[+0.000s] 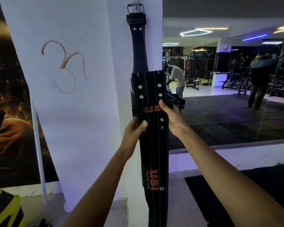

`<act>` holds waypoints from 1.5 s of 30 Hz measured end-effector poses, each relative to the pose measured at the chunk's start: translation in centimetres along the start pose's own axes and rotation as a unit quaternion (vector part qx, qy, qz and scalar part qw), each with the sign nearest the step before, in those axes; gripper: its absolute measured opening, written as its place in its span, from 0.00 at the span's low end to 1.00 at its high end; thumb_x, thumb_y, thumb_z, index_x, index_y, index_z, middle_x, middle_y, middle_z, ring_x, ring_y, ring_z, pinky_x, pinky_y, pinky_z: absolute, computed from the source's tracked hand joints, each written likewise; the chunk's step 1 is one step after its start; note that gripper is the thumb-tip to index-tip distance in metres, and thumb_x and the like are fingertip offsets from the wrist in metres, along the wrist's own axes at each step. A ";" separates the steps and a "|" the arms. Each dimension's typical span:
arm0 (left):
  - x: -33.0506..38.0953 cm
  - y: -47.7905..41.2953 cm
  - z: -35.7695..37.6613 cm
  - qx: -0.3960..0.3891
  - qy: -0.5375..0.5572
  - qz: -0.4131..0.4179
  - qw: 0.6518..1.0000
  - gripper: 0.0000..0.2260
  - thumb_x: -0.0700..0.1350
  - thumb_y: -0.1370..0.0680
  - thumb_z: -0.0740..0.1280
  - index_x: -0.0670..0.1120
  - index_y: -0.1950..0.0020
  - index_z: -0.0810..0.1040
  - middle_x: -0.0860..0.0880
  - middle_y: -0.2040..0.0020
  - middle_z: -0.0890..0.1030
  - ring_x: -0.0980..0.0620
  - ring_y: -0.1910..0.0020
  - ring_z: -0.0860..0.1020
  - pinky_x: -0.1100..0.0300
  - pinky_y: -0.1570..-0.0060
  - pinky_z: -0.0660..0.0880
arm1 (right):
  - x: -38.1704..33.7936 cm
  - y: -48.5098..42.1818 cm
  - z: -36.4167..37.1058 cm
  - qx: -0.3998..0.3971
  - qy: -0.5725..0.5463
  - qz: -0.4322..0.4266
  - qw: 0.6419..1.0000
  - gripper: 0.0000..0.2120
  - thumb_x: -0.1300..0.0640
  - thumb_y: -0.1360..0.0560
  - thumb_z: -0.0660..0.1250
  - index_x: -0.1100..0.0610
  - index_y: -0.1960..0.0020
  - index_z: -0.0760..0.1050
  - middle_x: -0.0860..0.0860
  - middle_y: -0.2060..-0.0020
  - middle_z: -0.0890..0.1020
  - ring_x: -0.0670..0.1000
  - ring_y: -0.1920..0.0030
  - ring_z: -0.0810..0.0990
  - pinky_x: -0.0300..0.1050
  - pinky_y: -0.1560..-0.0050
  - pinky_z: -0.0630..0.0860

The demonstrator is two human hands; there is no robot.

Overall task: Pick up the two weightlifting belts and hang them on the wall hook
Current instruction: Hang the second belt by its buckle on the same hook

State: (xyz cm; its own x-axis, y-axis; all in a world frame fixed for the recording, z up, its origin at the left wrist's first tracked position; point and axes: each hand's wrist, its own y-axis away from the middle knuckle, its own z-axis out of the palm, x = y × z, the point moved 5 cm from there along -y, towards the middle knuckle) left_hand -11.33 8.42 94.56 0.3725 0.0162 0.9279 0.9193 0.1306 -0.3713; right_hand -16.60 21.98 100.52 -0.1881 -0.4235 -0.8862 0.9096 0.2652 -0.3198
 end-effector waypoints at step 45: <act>-8.1 2.1 -3.3 -0.040 -0.124 -0.097 0.987 0.07 0.37 0.26 0.68 0.37 0.49 0.81 0.44 0.53 0.84 0.52 0.55 0.83 0.59 0.53 0.80 | 2.6 -2.2 0.9 0.056 0.071 -0.037 0.995 0.04 0.52 0.27 0.68 0.47 0.60 0.76 0.43 0.61 0.77 0.45 0.57 0.74 0.40 0.62 0.70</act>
State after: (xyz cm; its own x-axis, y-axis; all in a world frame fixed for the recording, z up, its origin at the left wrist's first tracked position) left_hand -12.02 5.34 86.18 0.1544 0.2427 0.9577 0.9811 0.0769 -0.1777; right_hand -18.74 19.51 99.18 -0.2986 -0.3102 -0.9026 0.9258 0.1357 -0.3529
